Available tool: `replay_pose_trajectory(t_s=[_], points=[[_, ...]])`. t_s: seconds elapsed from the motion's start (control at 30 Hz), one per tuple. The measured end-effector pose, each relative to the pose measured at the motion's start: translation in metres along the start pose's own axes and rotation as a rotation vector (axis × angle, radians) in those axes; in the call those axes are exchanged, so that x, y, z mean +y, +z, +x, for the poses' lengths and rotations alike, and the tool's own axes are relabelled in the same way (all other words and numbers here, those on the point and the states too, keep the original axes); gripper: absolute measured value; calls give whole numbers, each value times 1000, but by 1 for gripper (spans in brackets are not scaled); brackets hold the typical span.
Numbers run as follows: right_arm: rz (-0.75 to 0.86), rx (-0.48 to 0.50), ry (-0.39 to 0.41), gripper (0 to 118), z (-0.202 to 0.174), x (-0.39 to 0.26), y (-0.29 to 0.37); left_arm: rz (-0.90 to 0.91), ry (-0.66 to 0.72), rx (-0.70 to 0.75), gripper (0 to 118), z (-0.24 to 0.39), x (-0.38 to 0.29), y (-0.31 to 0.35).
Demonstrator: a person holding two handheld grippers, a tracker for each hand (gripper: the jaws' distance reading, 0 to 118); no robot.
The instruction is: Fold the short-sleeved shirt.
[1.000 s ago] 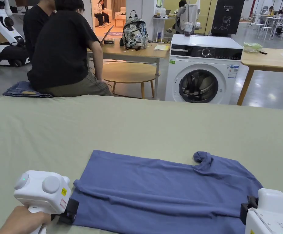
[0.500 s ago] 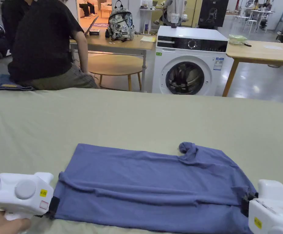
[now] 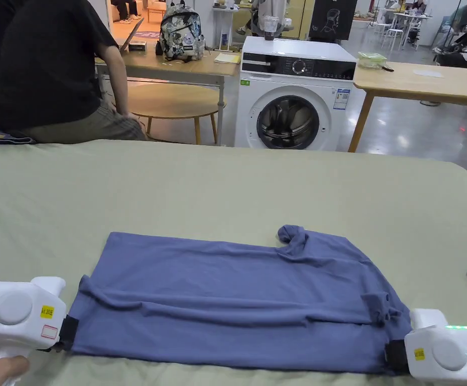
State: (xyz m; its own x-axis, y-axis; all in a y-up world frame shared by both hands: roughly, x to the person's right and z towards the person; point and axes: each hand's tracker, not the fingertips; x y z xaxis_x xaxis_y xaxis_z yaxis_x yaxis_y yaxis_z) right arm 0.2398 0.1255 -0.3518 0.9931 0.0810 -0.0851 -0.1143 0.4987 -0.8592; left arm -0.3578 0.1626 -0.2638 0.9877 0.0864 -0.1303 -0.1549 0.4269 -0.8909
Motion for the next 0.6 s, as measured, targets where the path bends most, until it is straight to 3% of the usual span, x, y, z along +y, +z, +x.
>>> replay_pose_trajectory(t_s=[0.07, 0.17, 0.23, 0.6], points=[[12, 13, -7, 6, -1, -2, 3, 0, 3, 0, 1, 0, -2, 1], [3, 84, -21, 5, -8, -3, 4, 3, 2, 3, 1, 2, -5, 0], [6, 36, 9, 4, -19, -7, 12, 6, -5, 8, 1, 3, -6, -1], [85, 67, -27, 4, -2, 6, 69, 102, -1, -18, 1, -3, 6, 33]])
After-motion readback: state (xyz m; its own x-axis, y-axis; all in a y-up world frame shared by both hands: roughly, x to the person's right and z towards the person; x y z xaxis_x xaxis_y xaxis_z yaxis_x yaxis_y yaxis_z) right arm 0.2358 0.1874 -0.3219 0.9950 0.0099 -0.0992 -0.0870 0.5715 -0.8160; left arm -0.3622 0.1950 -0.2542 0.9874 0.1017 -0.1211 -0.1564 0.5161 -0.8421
